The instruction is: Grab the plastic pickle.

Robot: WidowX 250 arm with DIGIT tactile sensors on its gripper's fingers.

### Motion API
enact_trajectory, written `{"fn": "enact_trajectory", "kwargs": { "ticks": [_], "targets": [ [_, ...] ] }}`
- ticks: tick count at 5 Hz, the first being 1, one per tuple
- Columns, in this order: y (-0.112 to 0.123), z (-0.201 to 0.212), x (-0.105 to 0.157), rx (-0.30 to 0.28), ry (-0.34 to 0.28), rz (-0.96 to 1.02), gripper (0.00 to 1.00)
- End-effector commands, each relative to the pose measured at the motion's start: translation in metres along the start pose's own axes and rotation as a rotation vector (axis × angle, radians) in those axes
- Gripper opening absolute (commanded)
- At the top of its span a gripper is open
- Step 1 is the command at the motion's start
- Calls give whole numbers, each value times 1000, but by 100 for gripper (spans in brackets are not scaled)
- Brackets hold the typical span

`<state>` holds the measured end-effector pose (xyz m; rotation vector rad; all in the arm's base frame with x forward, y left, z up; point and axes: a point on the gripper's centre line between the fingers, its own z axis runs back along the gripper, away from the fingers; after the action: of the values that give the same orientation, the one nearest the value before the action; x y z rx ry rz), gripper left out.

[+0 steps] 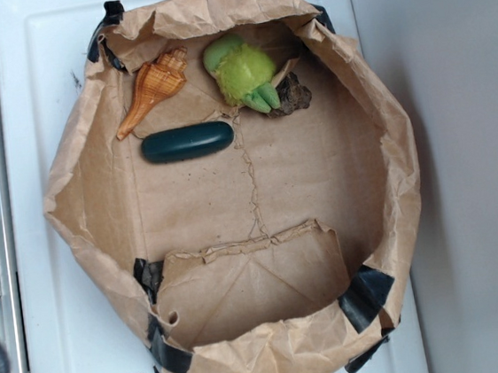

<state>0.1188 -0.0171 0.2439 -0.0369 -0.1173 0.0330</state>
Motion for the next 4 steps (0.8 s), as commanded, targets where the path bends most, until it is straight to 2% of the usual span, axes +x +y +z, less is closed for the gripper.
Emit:
{"fn": "enact_trajectory", "kwargs": {
  "ticks": [1, 2, 3, 4],
  "targets": [
    [0, 0, 0, 0, 0, 0, 100],
    [-6, -9, 38, 15, 20, 35, 100],
    [-19, -31, 72, 7, 74, 41, 100],
    [-23, -44, 103, 23, 107, 24, 100]
  ]
}}
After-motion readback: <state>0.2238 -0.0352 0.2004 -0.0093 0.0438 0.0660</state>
